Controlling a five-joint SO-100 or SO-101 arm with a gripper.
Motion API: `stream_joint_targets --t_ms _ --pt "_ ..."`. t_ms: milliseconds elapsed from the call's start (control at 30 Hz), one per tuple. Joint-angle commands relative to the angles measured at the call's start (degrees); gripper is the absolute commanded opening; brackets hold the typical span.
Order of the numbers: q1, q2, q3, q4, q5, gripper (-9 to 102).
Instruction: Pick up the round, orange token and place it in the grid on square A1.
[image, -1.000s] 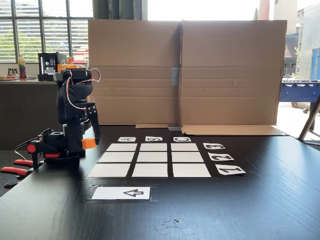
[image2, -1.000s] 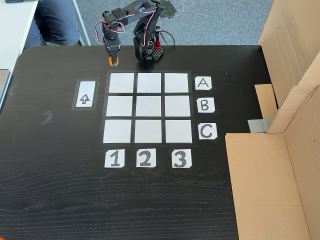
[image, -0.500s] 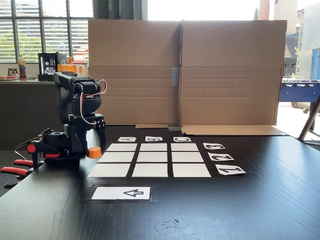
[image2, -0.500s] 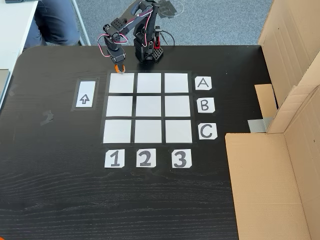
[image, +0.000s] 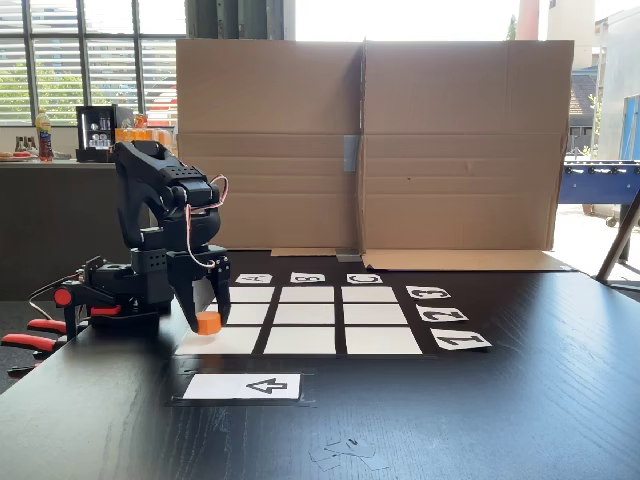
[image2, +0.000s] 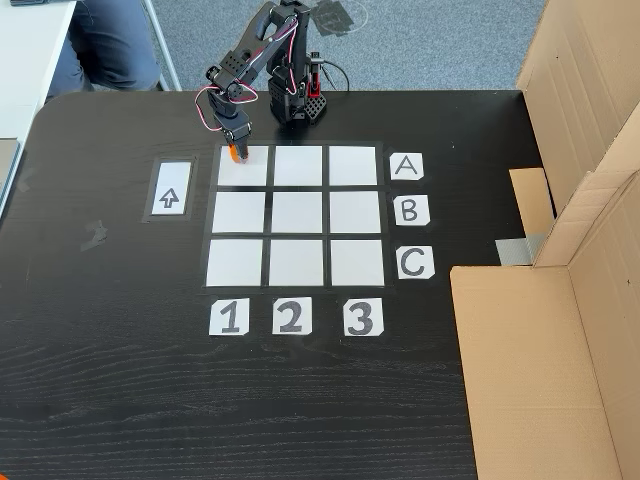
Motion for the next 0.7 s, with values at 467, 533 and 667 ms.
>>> stream_joint_targets --t_ms 467,533,667 --pt "-2.5 -1.9 0.7 -2.7 0.4 3" --pt "-2.5 -1.9 0.9 -3.0 0.4 2" --pt "-2.5 -2.1 1.1 -3.3 0.4 2"
